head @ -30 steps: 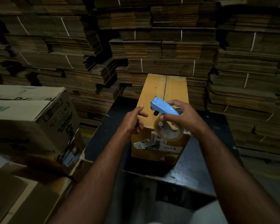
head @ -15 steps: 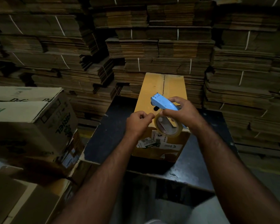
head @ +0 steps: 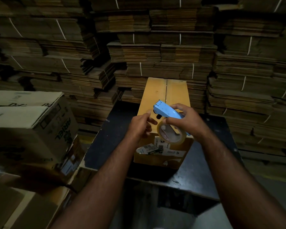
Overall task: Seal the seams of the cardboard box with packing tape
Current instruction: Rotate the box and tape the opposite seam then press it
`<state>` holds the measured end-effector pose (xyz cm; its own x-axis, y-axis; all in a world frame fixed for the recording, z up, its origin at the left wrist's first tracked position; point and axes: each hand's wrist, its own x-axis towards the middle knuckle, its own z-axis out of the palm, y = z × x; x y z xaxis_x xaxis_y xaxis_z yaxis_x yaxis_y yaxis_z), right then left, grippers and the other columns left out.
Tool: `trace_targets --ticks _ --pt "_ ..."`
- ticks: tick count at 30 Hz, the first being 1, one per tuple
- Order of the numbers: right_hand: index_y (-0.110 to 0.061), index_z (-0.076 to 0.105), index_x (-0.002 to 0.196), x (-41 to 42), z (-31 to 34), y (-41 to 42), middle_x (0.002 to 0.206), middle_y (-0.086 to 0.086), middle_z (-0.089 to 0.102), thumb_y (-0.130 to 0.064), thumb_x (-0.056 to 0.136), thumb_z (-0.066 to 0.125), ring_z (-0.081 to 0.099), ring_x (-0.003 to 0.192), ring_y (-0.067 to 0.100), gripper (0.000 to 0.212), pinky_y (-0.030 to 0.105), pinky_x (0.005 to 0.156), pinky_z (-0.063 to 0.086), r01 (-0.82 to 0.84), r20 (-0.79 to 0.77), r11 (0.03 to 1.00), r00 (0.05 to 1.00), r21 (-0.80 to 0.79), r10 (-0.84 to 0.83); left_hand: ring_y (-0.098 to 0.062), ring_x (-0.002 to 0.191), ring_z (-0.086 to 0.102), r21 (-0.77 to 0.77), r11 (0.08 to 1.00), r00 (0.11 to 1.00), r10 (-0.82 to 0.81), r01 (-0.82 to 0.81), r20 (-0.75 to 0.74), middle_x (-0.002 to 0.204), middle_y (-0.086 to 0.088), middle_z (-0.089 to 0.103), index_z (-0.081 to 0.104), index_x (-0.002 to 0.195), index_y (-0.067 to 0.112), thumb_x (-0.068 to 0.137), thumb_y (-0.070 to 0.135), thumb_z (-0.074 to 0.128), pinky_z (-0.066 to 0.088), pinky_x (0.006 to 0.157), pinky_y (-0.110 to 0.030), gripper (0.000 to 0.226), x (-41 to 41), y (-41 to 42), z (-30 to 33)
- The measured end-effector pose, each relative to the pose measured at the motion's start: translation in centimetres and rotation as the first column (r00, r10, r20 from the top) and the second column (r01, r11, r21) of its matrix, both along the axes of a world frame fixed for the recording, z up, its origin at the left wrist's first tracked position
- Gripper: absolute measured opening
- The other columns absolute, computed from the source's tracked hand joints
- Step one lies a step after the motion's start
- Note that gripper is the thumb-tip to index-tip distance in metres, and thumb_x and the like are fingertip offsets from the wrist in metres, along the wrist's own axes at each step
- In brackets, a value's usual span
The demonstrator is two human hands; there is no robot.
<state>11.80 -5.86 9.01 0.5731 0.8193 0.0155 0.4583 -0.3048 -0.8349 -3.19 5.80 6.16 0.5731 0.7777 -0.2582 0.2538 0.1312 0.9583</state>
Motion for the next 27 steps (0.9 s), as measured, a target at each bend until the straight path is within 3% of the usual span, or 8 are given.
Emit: trace_targets --ticks 3,6,9,11,14,17,22,27 --pt "-0.038 0.060 0.121 0.1 0.1 -0.3 0.112 -0.008 0.057 -0.038 0.069 0.085 0.058 0.098 0.011 0.058 0.036 0.076 0.058 -0.010 0.006 1.000 1.000 0.005 0.010 -0.016 0.061 0.051 -0.192 0.976 0.986 -0.070 0.098 0.151 0.064 -0.002 0.059 0.079 0.081 0.012 0.101 0.044 0.042 0.040 0.063 -0.031 0.053 -0.3 0.5 0.2" --pt "-0.038 0.059 0.121 0.2 0.1 -0.4 0.112 -0.008 0.058 -0.037 0.068 0.086 0.058 0.097 0.011 0.059 0.039 0.078 0.059 -0.007 0.009 1.000 1.000 0.004 0.007 -0.020 0.063 0.051 -0.337 0.933 0.963 -0.032 0.125 0.269 0.063 -0.003 0.059 0.081 0.074 0.012 0.101 0.044 0.035 0.040 0.065 -0.034 0.062 -0.4 1.1 0.0" --pt "-0.041 0.059 0.120 0.4 0.2 -0.5 0.112 -0.007 0.057 -0.039 0.067 0.086 0.058 0.098 0.013 0.060 0.041 0.079 0.059 -0.014 -0.003 1.000 1.000 -0.005 0.014 -0.019 0.061 0.052 -0.368 0.921 0.964 -0.032 0.132 0.266 0.066 -0.004 0.059 0.081 0.075 0.011 0.100 0.058 0.029 0.040 0.066 -0.034 0.074 -0.3 1.9 0.1" --pt "-0.043 0.059 0.118 0.5 0.2 -0.6 0.113 -0.006 0.057 -0.040 0.066 0.086 0.059 0.099 0.014 0.059 0.042 0.079 0.059 -0.030 -0.014 0.999 0.999 -0.017 0.030 -0.016 0.060 0.053 -0.323 0.940 0.981 -0.046 0.107 0.190 0.065 -0.002 0.058 0.080 0.077 0.012 0.096 0.061 0.043 0.042 0.067 -0.033 0.065 0.0 2.0 0.5" --pt "-0.044 0.060 0.116 0.7 0.3 -0.7 0.114 -0.004 0.058 -0.043 0.062 0.086 0.059 0.099 0.016 0.059 0.042 0.078 0.059 -0.035 -0.034 0.999 0.999 -0.021 0.034 -0.013 0.057 0.052 -0.215 0.975 0.996 -0.033 0.051 0.088 0.063 0.002 0.055 0.078 0.085 0.015 0.087 0.044 0.068 0.044 0.068 -0.033 0.031 0.5 1.9 1.5" --pt "-0.044 0.060 0.117 1.1 0.4 -1.0 0.116 -0.004 0.058 -0.047 0.059 0.085 0.060 0.100 0.014 0.063 0.038 0.076 0.060 -0.037 -0.011 0.999 0.999 -0.029 0.037 -0.013 0.058 0.053 -0.101 0.993 0.998 -0.052 0.056 0.044 0.068 0.001 0.057 0.076 0.088 0.016 0.085 0.030 0.073 0.047 0.064 -0.031 0.015 1.1 2.5 2.0" --pt "-0.041 0.058 0.128 2.0 1.6 -0.9 0.122 -0.008 0.058 -0.052 0.063 0.085 0.054 0.104 0.011 0.071 0.026 0.071 0.050 -0.067 0.278 0.985 0.954 -0.157 0.109 -0.010 0.052 0.052 0.209 0.976 0.998 -0.061 0.064 -0.020 0.057 0.002 0.059 0.076 0.079 0.016 0.087 0.036 0.074 0.043 0.054 -0.026 0.021 1.4 3.7 2.3" --pt "-0.041 0.048 0.139 2.3 4.1 0.1 0.132 -0.006 0.057 -0.067 0.067 0.075 0.048 0.111 0.016 0.081 0.036 0.086 0.047 -0.054 0.573 0.933 0.776 -0.356 0.263 -0.008 0.047 0.043 0.262 0.964 0.999 0.047 -0.050 0.019 0.046 0.011 0.055 0.077 0.075 0.014 0.089 0.033 0.073 0.032 0.039 -0.018 0.024 0.5 4.4 1.2"
